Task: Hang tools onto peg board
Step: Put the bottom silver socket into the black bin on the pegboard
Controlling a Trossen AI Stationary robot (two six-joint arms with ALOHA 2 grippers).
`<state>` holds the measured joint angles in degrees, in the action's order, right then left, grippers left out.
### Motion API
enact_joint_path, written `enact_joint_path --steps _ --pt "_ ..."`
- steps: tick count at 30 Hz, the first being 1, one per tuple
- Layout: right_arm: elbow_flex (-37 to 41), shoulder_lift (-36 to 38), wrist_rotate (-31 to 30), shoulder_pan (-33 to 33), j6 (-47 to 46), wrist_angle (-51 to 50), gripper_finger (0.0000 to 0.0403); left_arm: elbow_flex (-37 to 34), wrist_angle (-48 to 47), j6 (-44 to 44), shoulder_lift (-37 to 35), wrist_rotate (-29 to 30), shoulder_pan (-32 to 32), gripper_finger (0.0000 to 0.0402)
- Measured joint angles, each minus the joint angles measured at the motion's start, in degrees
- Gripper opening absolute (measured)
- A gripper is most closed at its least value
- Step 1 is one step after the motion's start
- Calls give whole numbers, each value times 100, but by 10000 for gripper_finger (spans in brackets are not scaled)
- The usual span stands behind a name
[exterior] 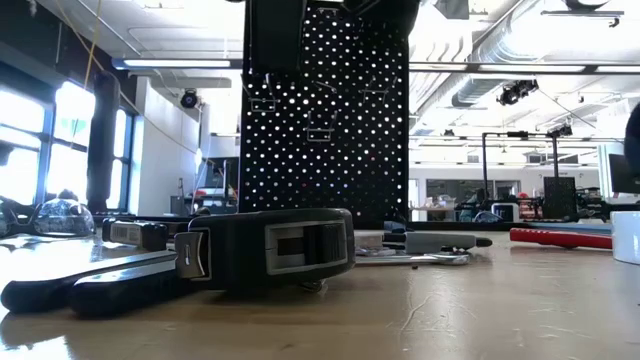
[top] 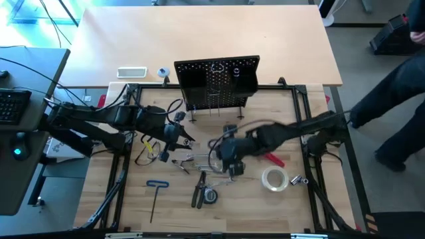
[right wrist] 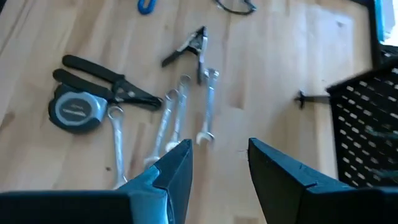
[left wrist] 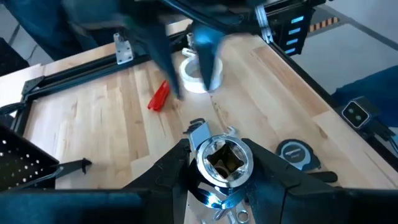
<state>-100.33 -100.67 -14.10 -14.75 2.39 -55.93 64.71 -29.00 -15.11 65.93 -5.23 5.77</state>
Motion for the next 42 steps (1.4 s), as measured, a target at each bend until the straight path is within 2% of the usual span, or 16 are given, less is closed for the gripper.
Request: enact_joint_path --steps 7,19,28,31,34,38,42 --pt "0 755 514 346 289 -444 151 0 53 -48 165 13 -16 110" --pt "0 1652 608 353 561 -789 151 0 252 -117 374 -27 -14 110" --pt "33 2620 1270 353 674 -537 151 0 499 -105 398 -51 -14 110" --pt "564 3110 1452 353 795 -100 151 0 649 -58 450 -177 -14 110" --pt "1480 3793 1492 437 797 611 151 0 705 -39 544 -223 -14 110" --pt "3038 4707 1468 517 393 2072 151 0 843 0 698 -228 -14 110" --pt "4391 5018 1459 455 240 3578 151 0 1081 12 934 -277 -38 110"
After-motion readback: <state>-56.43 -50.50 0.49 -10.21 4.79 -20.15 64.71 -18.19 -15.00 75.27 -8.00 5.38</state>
